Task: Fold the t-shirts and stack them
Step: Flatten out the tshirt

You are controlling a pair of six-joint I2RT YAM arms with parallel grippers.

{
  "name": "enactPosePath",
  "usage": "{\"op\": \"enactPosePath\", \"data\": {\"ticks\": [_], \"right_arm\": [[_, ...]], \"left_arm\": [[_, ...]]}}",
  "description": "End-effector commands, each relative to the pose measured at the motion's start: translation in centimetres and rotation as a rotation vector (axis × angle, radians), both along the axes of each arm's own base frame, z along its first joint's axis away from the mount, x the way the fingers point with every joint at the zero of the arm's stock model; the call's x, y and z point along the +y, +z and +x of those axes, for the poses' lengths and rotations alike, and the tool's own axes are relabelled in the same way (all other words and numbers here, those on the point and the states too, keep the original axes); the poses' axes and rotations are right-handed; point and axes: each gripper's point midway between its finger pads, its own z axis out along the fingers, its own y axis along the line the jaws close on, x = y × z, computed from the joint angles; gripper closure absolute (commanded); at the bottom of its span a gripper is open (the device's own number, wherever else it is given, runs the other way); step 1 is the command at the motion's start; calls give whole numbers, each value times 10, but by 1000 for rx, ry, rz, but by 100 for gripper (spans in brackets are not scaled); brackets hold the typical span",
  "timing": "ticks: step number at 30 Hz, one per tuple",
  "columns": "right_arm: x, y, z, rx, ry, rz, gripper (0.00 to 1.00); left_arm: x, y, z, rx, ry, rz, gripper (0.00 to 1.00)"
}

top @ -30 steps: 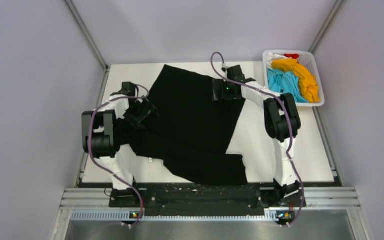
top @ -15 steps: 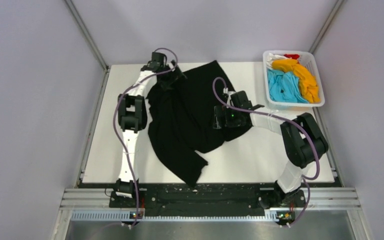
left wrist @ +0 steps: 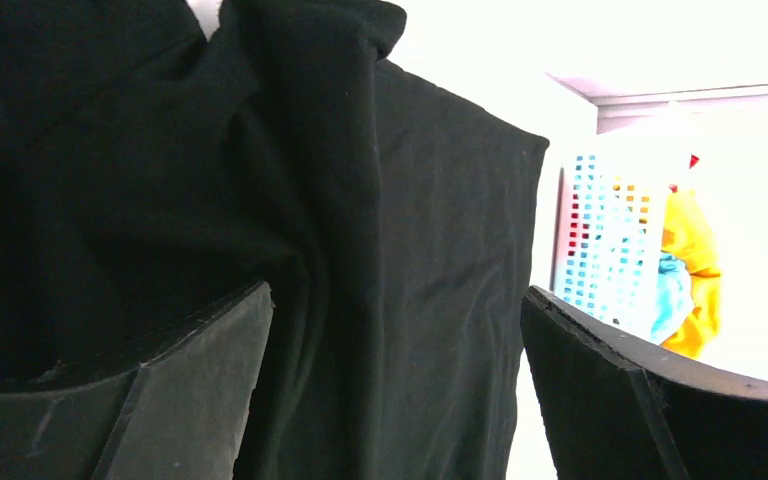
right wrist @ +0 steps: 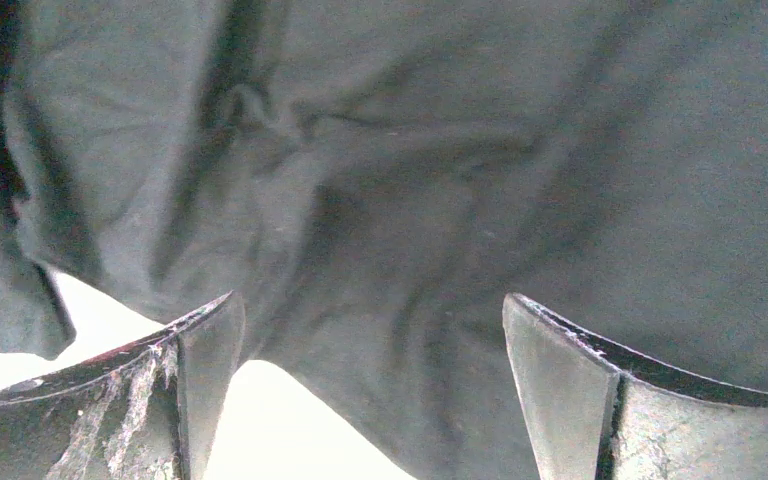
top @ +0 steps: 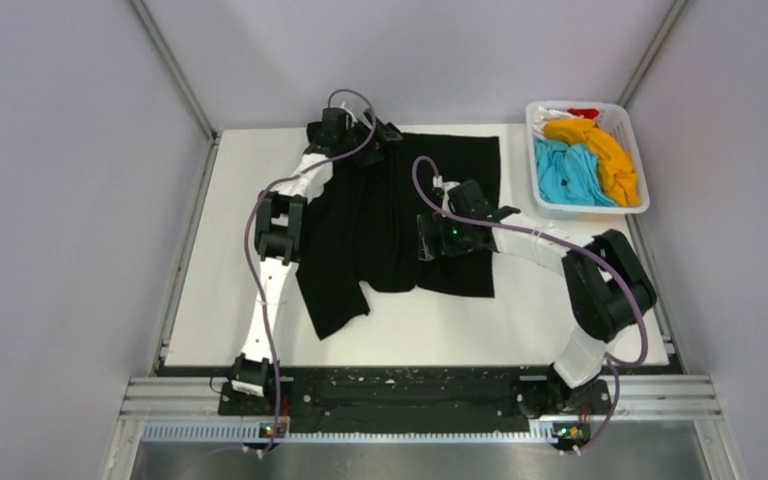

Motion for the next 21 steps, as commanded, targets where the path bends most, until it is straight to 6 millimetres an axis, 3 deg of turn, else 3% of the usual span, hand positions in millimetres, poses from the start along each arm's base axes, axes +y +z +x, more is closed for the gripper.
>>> {"op": "enactPosePath", "data": {"ticks": [1, 6, 9, 11, 16, 20, 21], "right_arm": [[-46, 56, 37, -210, -214, -106, 1], [-106, 75, 43, -240, -518, -124, 1], [-120, 72, 36, -202, -558, -74, 1], [-122, 68, 30, -187, -539, -61, 1], [-116, 69, 20, -222, -445, -35, 1], [-123, 70, 20, -257, -446, -64, 1], [-124, 71, 20, -263, -445, -70, 1]], "left_arm": [[42, 138, -4, -244, 74, 112, 1], [95, 165, -58, -144, 190, 289, 1], [119, 154, -108, -96, 225, 392, 1], [133, 140, -149, -50, 236, 448, 1], [159, 78, -262, 141, 220, 565, 1], [164, 31, -357, 356, 177, 618, 1], [163, 28, -376, 384, 178, 617, 1]]}}
